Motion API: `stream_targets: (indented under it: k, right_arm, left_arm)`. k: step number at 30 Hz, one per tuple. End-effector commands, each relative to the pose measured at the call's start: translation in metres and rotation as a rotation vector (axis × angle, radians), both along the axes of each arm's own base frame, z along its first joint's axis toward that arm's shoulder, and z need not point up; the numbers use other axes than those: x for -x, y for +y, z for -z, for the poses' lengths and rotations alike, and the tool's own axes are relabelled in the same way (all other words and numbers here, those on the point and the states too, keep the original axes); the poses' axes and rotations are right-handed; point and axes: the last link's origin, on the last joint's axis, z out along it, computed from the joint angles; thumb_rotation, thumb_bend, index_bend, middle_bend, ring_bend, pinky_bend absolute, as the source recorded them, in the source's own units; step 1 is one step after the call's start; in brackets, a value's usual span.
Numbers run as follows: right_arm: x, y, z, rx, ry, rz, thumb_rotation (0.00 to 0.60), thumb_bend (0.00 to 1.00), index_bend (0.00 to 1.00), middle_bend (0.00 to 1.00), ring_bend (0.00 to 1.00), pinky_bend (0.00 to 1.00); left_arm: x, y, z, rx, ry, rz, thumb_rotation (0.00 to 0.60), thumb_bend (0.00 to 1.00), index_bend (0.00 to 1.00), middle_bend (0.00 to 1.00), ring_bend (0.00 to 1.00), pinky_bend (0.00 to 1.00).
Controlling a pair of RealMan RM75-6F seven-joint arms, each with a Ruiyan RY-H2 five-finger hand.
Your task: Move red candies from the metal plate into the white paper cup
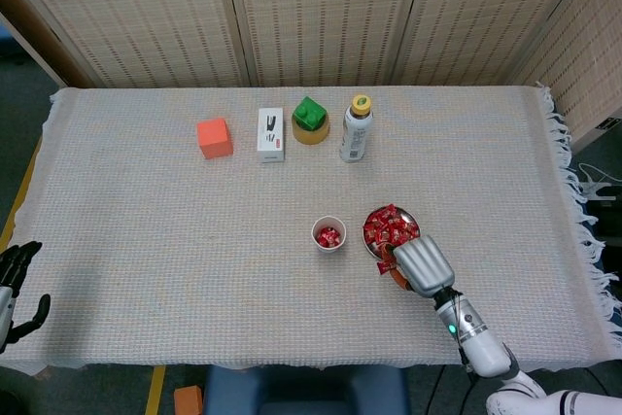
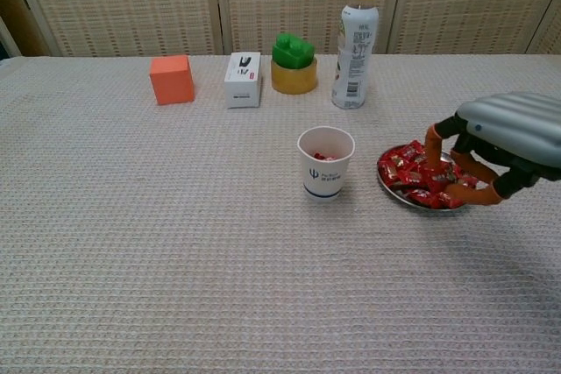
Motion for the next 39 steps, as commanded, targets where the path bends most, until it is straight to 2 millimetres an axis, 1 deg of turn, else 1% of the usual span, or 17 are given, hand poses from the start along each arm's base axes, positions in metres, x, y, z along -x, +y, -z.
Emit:
stream_targets:
  k: [1, 5, 10, 16, 19, 23, 25, 27, 30, 33, 36, 39]
  right_arm:
    - [-0.035, -0.013, 0.001, 0.020, -0.050, -0.049, 0.600, 0.29, 0.49, 0.83, 0.86, 1.00]
    - [-0.063, -0.029, 0.014, 0.042, -0.055, -0.053, 0.600, 0.29, 0.49, 0.83, 0.86, 1.00]
    - [-0.080, -0.049, 0.036, 0.049, -0.027, -0.010, 0.600, 0.29, 0.49, 0.83, 0.86, 1.00]
    - [-0.090, -0.066, 0.061, 0.021, -0.016, 0.030, 0.600, 0.29, 0.48, 0.83, 0.86, 1.00]
    - [-0.094, -0.069, 0.069, 0.008, -0.013, 0.030, 0.600, 0.29, 0.47, 0.83, 0.86, 1.00]
    - [-0.098, -0.070, 0.076, 0.001, -0.014, 0.022, 0.600, 0.29, 0.43, 0.83, 0.86, 1.00]
    - [-0.098, -0.069, 0.076, -0.002, -0.011, 0.018, 0.600, 0.29, 0.38, 0.83, 0.86, 1.00]
    - [-0.095, -0.068, 0.075, -0.006, 0.002, 0.018, 0.600, 0.29, 0.29, 0.83, 0.86, 1.00]
    - [-0.092, -0.067, 0.068, 0.003, 0.002, 0.020, 0.600, 0.29, 0.19, 0.83, 0.85, 1.00]
    - [-0.083, -0.065, 0.056, 0.021, -0.009, 0.026, 0.600, 0.29, 0.16, 0.83, 0.85, 1.00]
    - [-0.066, -0.063, 0.041, 0.052, -0.003, 0.038, 0.600, 0.29, 0.15, 0.83, 0.85, 1.00]
    - [-0.048, -0.061, 0.031, 0.071, 0.030, 0.051, 0.600, 0.28, 0.14, 0.83, 0.85, 1.00]
  left_arm:
    - [0.000, 0.000, 0.000, -0.001, -0.001, 0.000, 0.600, 0.48, 0.00, 0.04, 0.00, 0.23]
    - [0.000, 0.000, -0.002, -0.004, -0.005, -0.001, 0.600, 0.48, 0.00, 0.04, 0.00, 0.23]
    - [0.002, 0.000, -0.003, -0.002, -0.010, -0.003, 0.600, 0.48, 0.00, 0.04, 0.00, 0.23]
    - [0.003, 0.001, -0.003, 0.000, -0.009, -0.004, 0.600, 0.48, 0.00, 0.04, 0.00, 0.23]
    - [0.003, 0.002, -0.004, -0.006, -0.012, -0.007, 0.600, 0.48, 0.00, 0.04, 0.00, 0.23]
    - [0.003, 0.002, -0.004, -0.006, -0.014, -0.008, 0.600, 0.48, 0.00, 0.04, 0.00, 0.23]
    - [0.003, 0.002, -0.004, -0.004, -0.014, -0.006, 0.600, 0.48, 0.00, 0.04, 0.00, 0.23]
    - [0.003, 0.001, -0.005, -0.008, -0.016, -0.004, 0.600, 0.48, 0.00, 0.04, 0.00, 0.23]
    - [0.003, 0.000, -0.006, -0.008, -0.013, -0.005, 0.600, 0.48, 0.00, 0.04, 0.00, 0.23]
    - [0.003, 0.000, -0.005, -0.007, -0.013, -0.004, 0.600, 0.48, 0.00, 0.04, 0.00, 0.23]
    - [0.003, 0.000, -0.005, -0.008, -0.014, -0.003, 0.600, 0.48, 0.00, 0.04, 0.00, 0.23]
    - [0.002, 0.001, -0.005, -0.010, -0.012, -0.004, 0.600, 0.48, 0.00, 0.04, 0.00, 0.23]
